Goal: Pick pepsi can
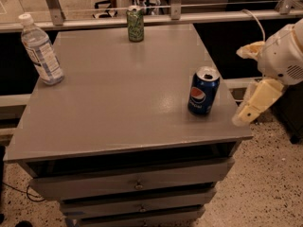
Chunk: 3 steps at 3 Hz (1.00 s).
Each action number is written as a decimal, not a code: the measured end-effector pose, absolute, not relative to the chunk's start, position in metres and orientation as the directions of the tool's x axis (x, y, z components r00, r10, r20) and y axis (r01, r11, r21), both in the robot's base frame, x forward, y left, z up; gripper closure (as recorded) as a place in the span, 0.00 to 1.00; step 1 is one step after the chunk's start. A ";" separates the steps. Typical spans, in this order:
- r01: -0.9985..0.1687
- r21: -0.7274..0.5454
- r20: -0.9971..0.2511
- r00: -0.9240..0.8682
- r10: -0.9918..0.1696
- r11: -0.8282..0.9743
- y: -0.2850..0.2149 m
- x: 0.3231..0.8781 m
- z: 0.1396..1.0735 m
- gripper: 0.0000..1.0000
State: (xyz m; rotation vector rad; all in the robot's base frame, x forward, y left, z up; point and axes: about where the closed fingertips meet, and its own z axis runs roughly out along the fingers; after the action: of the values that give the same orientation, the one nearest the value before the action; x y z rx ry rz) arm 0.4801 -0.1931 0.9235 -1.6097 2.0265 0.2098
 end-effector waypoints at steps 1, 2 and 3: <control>-0.933 -0.186 -0.689 -0.100 -0.718 0.308 -0.181 0.520 0.903 0.00; -0.930 -0.135 -0.826 -0.085 -0.558 0.343 -0.168 0.551 0.900 0.00; -0.932 -0.036 -0.883 -0.138 -0.448 0.359 -0.160 0.564 0.895 0.18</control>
Offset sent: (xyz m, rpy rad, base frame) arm 0.1085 0.0269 -0.0191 0.6984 -0.0997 -0.0122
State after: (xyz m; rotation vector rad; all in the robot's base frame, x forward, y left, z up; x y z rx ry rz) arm 0.5635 -0.1604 0.8951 -1.2262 1.7455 0.6949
